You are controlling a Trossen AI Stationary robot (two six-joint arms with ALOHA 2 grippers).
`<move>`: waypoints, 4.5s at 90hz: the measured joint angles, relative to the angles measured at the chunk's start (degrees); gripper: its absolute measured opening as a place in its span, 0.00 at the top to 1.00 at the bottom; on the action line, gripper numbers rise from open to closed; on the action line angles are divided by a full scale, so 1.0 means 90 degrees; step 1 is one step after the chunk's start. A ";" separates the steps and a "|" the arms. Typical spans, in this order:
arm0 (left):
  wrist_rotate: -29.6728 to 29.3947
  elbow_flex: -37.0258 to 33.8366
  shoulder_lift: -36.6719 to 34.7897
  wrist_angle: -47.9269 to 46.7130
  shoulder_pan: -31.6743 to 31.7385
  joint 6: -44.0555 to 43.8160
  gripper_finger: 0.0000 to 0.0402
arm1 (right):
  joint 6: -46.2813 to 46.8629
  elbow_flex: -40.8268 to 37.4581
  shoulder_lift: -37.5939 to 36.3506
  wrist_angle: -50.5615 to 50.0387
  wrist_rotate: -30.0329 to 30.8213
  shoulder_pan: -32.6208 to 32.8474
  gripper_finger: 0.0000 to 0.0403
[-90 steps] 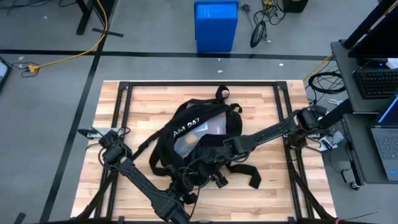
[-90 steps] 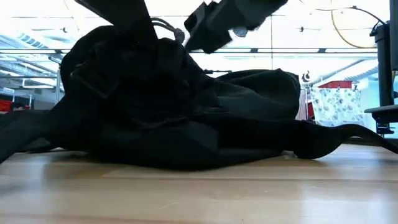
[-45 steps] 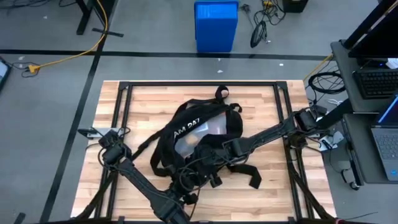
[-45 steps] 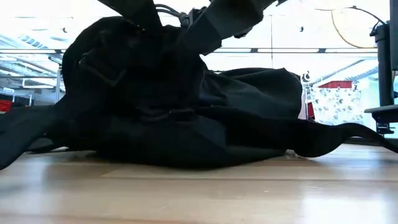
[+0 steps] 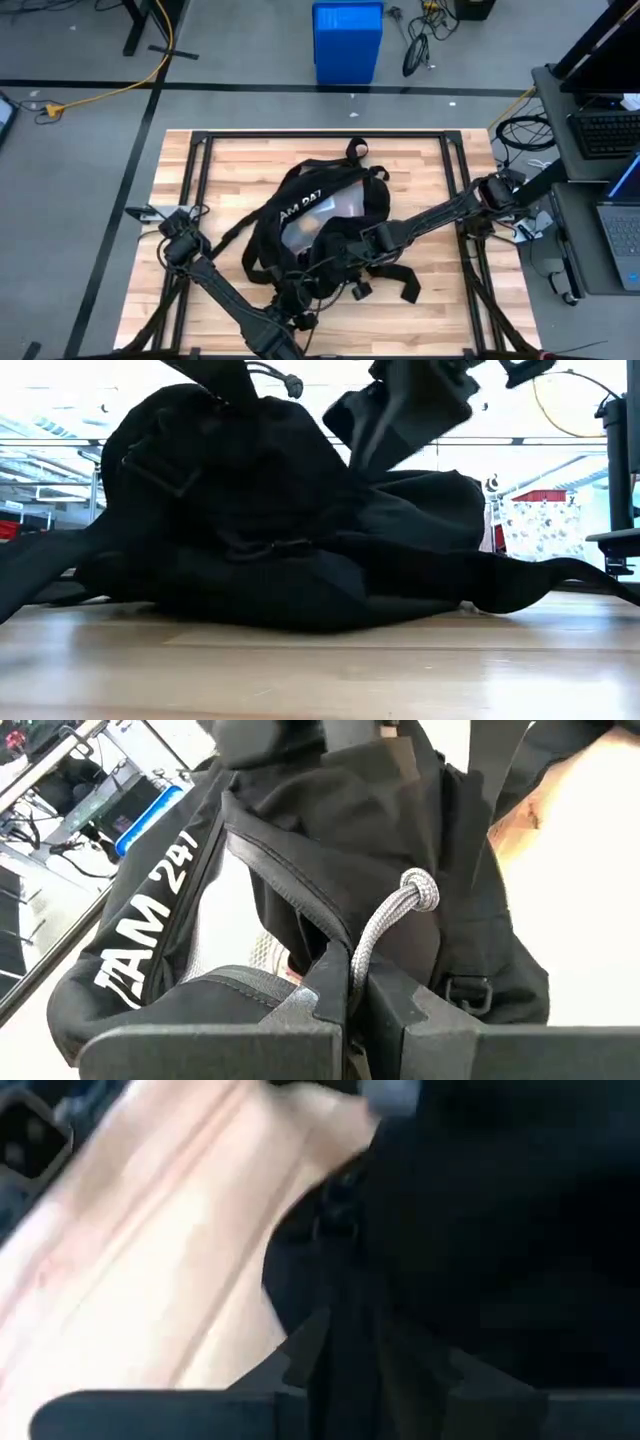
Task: Unpack backpack
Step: Close the black backpack
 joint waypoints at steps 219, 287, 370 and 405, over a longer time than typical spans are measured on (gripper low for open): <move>-0.1981 0.0002 -0.0024 -0.0447 -0.0729 -0.1960 1.00 | -0.2486 -0.0945 -0.0239 0.5073 0.0905 0.0806 0.71; -0.1981 0.0000 -0.0024 -0.0420 -0.0729 -0.1958 1.00 | -0.2340 -0.0945 -0.0223 0.5373 0.0952 0.0801 0.79; -0.1281 0.0009 -0.0027 -0.0021 -0.0749 -0.1449 0.61 | -0.1980 -0.0945 -0.0230 0.5151 0.1083 0.0525 1.00; 0.0829 0.0755 -0.0053 0.0411 -0.0792 -0.1458 0.34 | -0.2087 -0.0945 -0.0235 0.5045 0.1083 0.0308 1.00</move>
